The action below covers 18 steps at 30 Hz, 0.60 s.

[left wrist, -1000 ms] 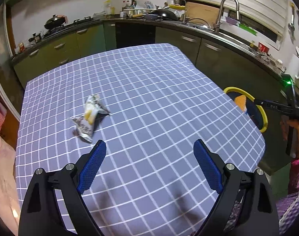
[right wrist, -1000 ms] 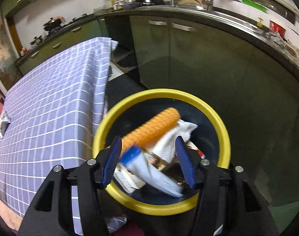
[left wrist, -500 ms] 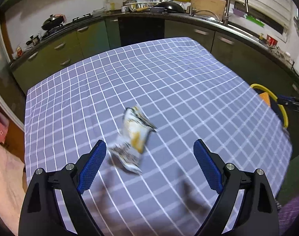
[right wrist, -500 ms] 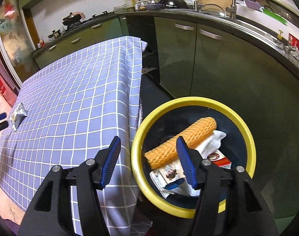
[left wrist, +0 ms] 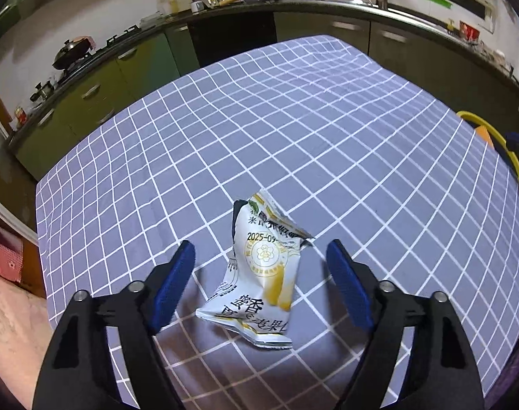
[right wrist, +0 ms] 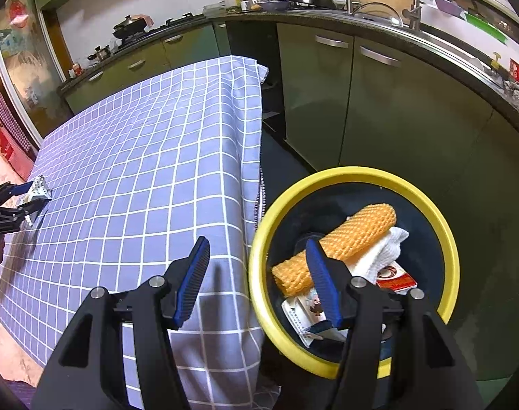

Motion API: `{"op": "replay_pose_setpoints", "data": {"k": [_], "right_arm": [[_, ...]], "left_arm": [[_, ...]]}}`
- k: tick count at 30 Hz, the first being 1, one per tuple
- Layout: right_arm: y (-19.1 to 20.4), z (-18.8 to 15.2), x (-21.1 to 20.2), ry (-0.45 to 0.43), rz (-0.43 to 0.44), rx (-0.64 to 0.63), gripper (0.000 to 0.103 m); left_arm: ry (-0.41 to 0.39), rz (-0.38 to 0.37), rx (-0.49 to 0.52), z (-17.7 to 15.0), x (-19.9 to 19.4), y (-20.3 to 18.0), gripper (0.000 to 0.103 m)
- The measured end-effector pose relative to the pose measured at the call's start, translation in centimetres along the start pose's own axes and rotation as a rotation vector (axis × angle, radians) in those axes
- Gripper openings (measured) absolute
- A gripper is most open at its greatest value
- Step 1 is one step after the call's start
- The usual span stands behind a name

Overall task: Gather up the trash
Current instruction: 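Grasp the crumpled snack wrapper with the left tool, then carry the snack wrapper over the bin and open the left tool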

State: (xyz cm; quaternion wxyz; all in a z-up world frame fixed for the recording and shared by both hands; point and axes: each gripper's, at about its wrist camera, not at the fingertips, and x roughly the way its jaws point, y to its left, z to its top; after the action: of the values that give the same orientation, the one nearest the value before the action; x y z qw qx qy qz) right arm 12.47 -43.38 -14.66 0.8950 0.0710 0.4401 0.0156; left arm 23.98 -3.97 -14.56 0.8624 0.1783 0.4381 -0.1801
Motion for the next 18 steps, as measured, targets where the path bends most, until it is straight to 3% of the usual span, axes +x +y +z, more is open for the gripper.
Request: {"op": "replay_pose_setpoints", "data": {"k": [4,8,18], "right_arm": [[0.1,0.1,0.0,0.003,0.007,0.001,0.056],[0.0,0.0,0.0,0.001,0.018,0.005,0.056],[-1.3,-0.4,-0.9,-0.023,0.027,0.031,0.056]], "left_arm": [[0.011,0.006,0.016,-0.1,0.3,0.1,0.068],[0.034,-0.004,0.018,-0.4,0.5,0.1,0.043],[-0.029,-0.024,0.06,0.2,-3.4,-3.8,0.039]]}}
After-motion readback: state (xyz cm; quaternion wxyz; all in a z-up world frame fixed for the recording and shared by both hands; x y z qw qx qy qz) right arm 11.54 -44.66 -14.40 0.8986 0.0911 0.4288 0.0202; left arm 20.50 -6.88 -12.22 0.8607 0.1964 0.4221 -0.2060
